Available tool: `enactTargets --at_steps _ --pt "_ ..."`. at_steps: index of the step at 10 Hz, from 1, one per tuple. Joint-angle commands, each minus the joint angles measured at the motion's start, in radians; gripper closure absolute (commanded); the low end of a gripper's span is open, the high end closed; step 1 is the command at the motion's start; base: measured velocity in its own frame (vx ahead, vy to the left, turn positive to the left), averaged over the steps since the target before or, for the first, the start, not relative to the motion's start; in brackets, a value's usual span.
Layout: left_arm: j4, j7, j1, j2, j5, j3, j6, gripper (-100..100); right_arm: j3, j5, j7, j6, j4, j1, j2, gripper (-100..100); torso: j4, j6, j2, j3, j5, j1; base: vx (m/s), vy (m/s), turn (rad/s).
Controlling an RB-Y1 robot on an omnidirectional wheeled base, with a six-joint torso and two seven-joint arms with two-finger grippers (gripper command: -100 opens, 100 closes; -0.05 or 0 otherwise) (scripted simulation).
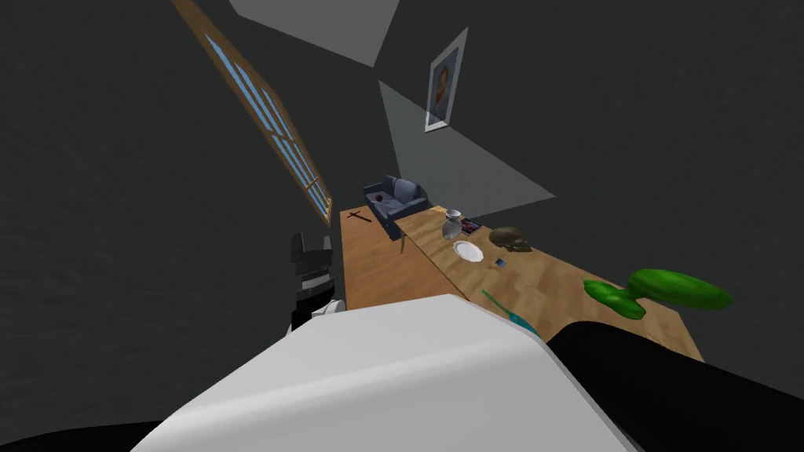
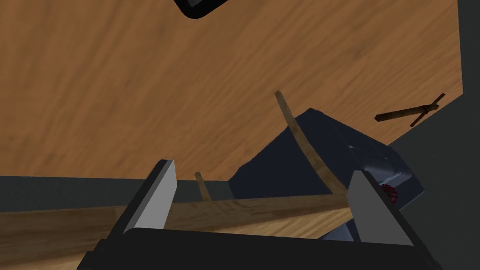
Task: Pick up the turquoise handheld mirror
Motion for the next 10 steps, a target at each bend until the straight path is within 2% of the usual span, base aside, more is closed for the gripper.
enactTargets --at_steps 1,2,4,5,6,8,9,10 --pt "0.0 0.0 0.0 0.0 0.0 0.0 0.0 0 0.011 0.021 0.008 0.045 0.028 0.029 -0.035 -100 0.0 0.0 0.0 0.0 0.0 0.0 0.045 -0.032 0.326" --pt "0.0 0.0 0.0 0.0 0.0 0.0 0.0 0 0.011 0.021 0.008 0.045 0.028 0.029 -0.035 -100 0.0 -0.001 0.0 0.0 0.0 -0.001 0.04 -0.034 0.158" --pt "0.0 0.0 0.0 0.0 0.0 0.0 0.0 0 0.028 0.062 0.015 0.1 0.084 0.076 -0.094 -100 0.0 -0.001 -0.001 -0.001 0.0 -0.001 0.067 -0.044 0.385" --pt "0.0 0.0 0.0 0.0 0.0 0.0 0.0 0 0.028 0.062 0.015 0.1 0.074 0.076 -0.094 -100 -0.001 -0.001 -0.002 -0.001 0.0 -0.002 0.046 -0.066 0.198" --pt "0.0 0.0 0.0 0.0 0.0 0.0 0.0 0 0.028 0.062 0.015 0.1 0.089 0.076 -0.094 -100 0.0 0.0 -0.002 -0.001 -0.001 -0.002 0.018 -0.029 0.013" --pt "0.0 0.0 0.0 0.0 0.0 0.0 0.0 0 0.039 0.107 0.016 0.153 0.142 0.112 -0.143 -100 0.0 -0.001 0.0 0.0 0.0 -0.001 0.039 -0.05 0.377" --pt "0.0 0.0 0.0 0.0 0.0 0.0 0.0 0 0.039 0.107 0.016 0.153 0.146 0.112 -0.143 -100 0.0 -0.001 -0.001 -0.001 0.0 -0.003 0.042 -0.069 0.187" --pt "0.0 0.0 0.0 0.0 0.0 0.0 0.0 0 0.043 0.131 0.014 0.177 0.172 0.125 -0.163 -100 0.0 0.0 -0.001 -0.001 -0.001 -0.002 0.051 -0.068 0.272"
